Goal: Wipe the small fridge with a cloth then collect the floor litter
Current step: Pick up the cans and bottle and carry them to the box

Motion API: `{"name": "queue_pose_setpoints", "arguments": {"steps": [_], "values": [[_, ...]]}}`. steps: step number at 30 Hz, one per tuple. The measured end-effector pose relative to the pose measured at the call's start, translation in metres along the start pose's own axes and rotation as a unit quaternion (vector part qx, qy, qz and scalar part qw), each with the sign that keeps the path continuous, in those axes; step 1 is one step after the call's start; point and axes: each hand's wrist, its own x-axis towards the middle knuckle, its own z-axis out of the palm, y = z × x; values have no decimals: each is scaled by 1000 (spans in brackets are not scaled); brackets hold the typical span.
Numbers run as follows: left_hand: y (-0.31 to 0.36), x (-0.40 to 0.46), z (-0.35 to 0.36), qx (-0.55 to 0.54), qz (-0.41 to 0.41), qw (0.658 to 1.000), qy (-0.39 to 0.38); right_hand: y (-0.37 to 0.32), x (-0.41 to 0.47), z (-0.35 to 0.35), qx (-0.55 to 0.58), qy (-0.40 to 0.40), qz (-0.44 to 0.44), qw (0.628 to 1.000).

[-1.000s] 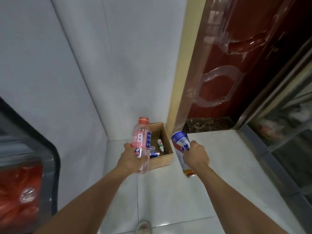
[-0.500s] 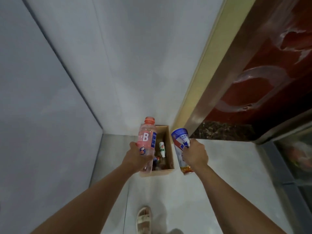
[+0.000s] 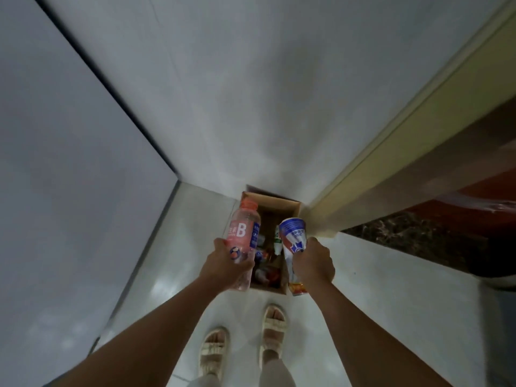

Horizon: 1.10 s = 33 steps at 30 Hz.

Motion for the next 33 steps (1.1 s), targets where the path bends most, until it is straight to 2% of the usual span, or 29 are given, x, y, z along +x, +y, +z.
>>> {"name": "queue_pose_setpoints", "arguments": {"steps": [7,14,20,28,33], "values": [[-36,92,59,38,-49,998,-10,14,94,78,7,-58,1,998],[-91,210,121,13,-96,995,-10,25,188,178,-9,-42,-19,999],[-137,292,168,41,-106,993,5,40,252,259,-32,-37,-9,999],[-181,351,205,45,-109,993,12,61,301,335,-71,-27,17,997],[-186,356,210,59,-99,993,7,68,307,349,-21,-50,18,998]]}}
